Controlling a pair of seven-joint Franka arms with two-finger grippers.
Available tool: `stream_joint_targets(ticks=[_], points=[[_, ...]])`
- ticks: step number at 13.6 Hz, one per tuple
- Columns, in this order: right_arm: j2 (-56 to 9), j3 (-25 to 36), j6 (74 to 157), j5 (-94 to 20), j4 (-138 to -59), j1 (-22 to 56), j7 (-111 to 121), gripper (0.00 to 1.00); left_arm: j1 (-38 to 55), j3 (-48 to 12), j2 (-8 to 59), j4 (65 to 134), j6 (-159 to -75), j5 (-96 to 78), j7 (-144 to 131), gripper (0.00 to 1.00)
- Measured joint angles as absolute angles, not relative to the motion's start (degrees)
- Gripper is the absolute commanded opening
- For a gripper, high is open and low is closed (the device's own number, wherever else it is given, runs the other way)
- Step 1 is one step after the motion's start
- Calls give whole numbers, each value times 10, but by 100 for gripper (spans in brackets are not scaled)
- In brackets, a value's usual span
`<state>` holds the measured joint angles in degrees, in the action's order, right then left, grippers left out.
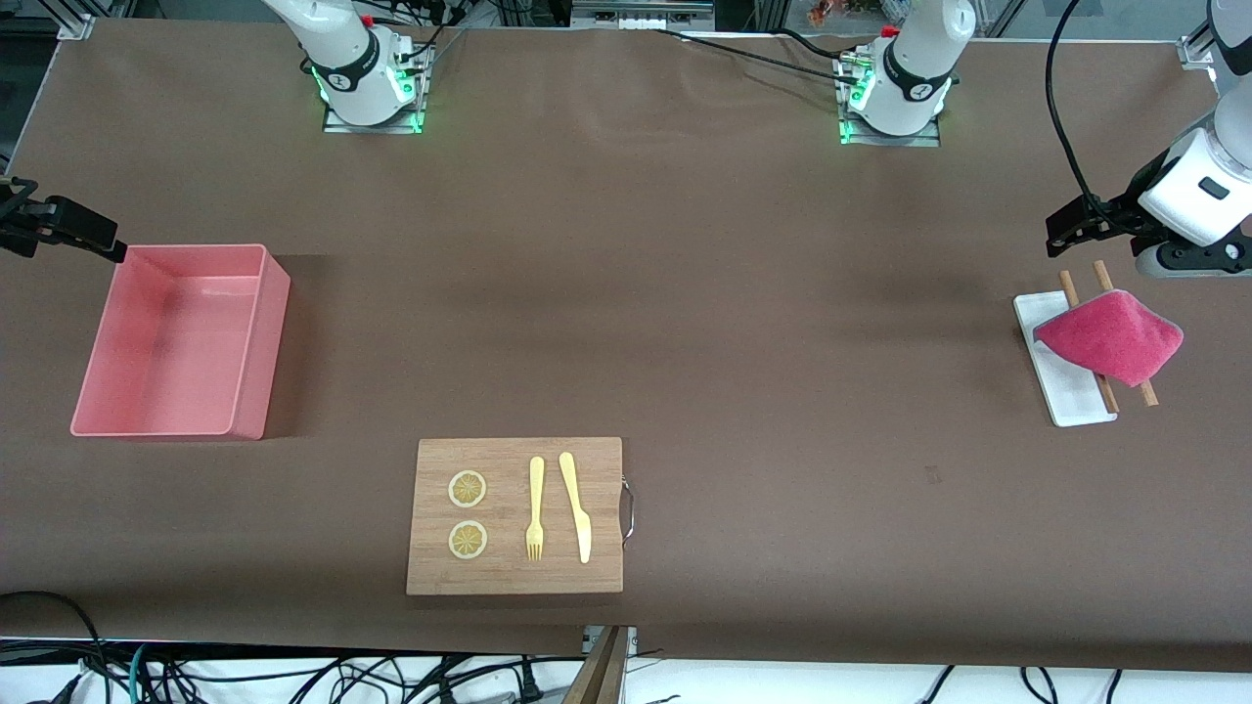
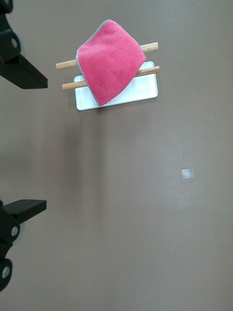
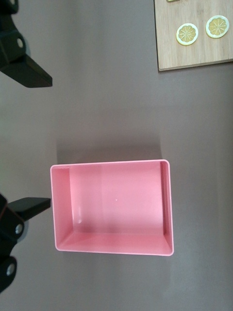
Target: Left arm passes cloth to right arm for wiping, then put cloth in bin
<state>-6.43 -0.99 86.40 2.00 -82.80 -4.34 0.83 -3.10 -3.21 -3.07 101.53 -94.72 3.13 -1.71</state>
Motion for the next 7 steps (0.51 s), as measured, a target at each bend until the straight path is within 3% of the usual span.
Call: stream_joint_targets(ticks=[7], points=[[-65, -10, 864, 20, -828, -43, 8, 100, -31, -32, -27, 1007, -951, 31, -17, 100]])
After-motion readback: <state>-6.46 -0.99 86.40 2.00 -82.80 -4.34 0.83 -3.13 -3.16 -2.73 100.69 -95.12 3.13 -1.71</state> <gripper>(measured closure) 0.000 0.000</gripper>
